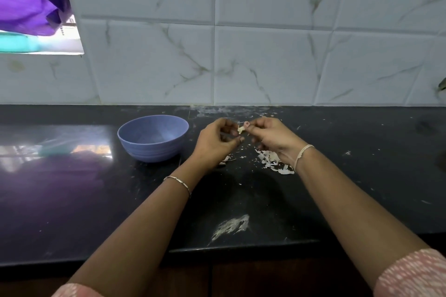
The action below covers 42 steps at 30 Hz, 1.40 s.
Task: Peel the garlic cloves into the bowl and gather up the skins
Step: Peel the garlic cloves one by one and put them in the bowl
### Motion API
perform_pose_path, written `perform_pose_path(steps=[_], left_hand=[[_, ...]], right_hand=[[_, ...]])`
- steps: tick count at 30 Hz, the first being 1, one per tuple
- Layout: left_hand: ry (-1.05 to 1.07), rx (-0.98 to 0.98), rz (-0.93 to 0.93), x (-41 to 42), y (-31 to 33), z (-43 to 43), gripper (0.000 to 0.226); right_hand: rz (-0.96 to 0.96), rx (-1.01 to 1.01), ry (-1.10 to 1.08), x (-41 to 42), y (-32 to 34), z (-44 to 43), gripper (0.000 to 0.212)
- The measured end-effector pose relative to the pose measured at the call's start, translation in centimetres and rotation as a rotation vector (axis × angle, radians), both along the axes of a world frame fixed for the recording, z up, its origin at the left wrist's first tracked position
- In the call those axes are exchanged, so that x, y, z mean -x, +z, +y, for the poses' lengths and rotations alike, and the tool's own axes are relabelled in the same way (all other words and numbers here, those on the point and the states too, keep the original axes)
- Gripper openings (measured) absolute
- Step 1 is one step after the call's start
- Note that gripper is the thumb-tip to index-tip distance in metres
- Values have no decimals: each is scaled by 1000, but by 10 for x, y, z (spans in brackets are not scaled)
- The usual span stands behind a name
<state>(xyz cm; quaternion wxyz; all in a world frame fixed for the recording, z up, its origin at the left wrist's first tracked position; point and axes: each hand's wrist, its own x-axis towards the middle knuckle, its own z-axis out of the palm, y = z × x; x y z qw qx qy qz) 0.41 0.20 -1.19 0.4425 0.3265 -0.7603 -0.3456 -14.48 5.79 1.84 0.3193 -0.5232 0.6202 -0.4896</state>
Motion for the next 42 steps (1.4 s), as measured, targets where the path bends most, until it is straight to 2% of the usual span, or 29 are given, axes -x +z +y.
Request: perform_pose_path(steps=[5, 11, 12, 14, 16, 18, 22, 27, 34, 38, 40, 42], left_hand=[[12, -99, 107, 18, 6, -14, 18], [-38, -189, 231, 28, 3, -13, 13], [-43, -207, 243, 29, 1, -14, 12], [-61, -261, 268, 31, -2, -15, 12], [-66, -323, 307, 34, -2, -16, 13], [-53, -325, 304, 35, -1, -16, 10], [-29, -249, 266, 36, -4, -17, 7], [-99, -338, 375, 34, -2, -14, 13], [-173, -453, 463, 30, 2, -10, 11], [-217, -475, 492, 30, 1, -9, 11], [-226, -488, 535, 31, 2, -8, 10], [-232, -528, 618, 30, 6, -8, 9]], right_hand=[[-260, 16, -31, 6, -6, -10, 20], [-440, 18, -9, 9, -17, -15, 14], [-421, 21, -10, 10, -17, -13, 12], [-253, 87, -79, 13, -17, -12, 3], [-65, 230, -205, 15, -16, -12, 5], [-14, 322, -228, 15, -13, -13, 9], [-12, 327, -171, 11, -14, -17, 7], [9, 349, -224, 15, -19, -22, 11], [-241, 316, -148, 11, -12, -14, 14], [-241, 317, -159, 7, -11, -14, 12], [-104, 308, -233, 9, -14, -16, 12], [282, 254, -338, 15, -18, -15, 11]])
